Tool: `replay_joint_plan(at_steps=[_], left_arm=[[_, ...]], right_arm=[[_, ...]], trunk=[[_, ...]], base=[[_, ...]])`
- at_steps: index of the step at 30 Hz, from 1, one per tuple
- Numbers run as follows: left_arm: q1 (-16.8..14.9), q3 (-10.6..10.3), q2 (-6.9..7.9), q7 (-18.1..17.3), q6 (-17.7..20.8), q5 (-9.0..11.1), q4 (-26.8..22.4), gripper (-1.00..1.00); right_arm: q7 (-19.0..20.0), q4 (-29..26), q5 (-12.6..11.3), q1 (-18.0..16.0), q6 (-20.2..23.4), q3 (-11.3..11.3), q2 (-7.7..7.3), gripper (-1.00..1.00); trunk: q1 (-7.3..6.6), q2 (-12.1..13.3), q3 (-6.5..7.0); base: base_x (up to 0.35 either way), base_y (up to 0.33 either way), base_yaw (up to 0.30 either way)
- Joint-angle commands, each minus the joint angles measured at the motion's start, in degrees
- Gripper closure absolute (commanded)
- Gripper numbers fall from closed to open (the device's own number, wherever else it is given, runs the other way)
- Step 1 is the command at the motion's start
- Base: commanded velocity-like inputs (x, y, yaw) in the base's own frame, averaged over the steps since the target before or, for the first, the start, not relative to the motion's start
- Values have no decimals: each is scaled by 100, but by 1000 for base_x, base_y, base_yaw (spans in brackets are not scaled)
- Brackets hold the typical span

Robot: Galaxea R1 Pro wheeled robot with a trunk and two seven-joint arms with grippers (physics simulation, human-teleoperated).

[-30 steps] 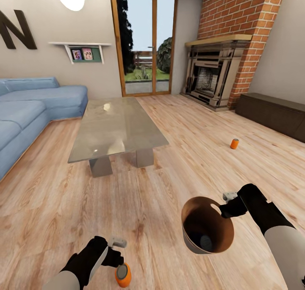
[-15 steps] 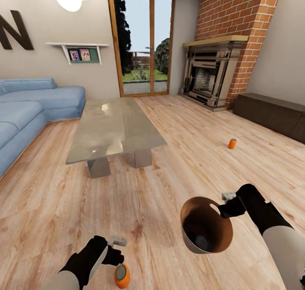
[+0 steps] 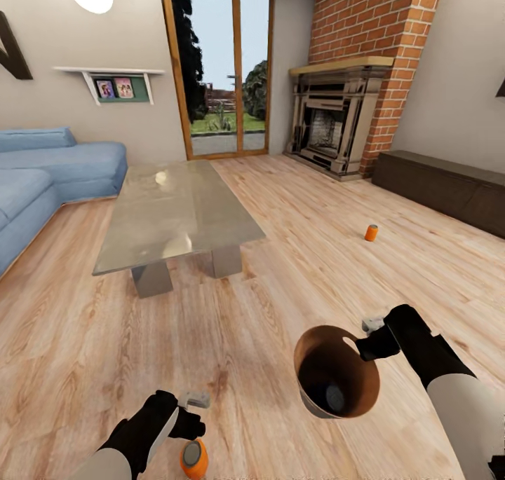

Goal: Put the three can of soda from the living room inside the tash can in the kitchen.

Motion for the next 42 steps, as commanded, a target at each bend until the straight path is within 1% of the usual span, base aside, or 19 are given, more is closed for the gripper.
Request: replay_joint_plan(at_steps=[1,7,14,22,27,32,42], left_arm=[[0,0,0,-5,0,0,8,-100],[0,-3,0,-13,-16,1,16,-100],[0,-7,0,-54,-145,-6,27,-100],[0,-8,1,-58,-173,-8,-12,-100],[0,-8,2,-65,-196,-8,-14,-100],[0,-15,7,-75,-309,-8,-11,-100],[0,-9,9,-81,-364,-8,-18,-100]], right_arm=[[32,1,-68,-5,29,-7,5,100],[31,-2,-64,-3,29,-8,13,100],[31,-2,-64,3,29,-8,15,100],[31,-3,-64,6,29,-8,11,100],[31,-3,-64,8,29,-9,8,100],[31,-3,-64,24,29,-9,8,100],[31,-3,-62,32,29,-8,6,100]], trunk=[[1,-2,-22],[17,-10,-154],[35,-20,-309],[35,-20,-309],[48,-26,-420],[61,-33,-531],[61,-33,-531]], base=[[0,0,-9],[0,0,-3],[0,0,0],[0,0,0],[0,0,0],[0,0,0],[0,0,0]])
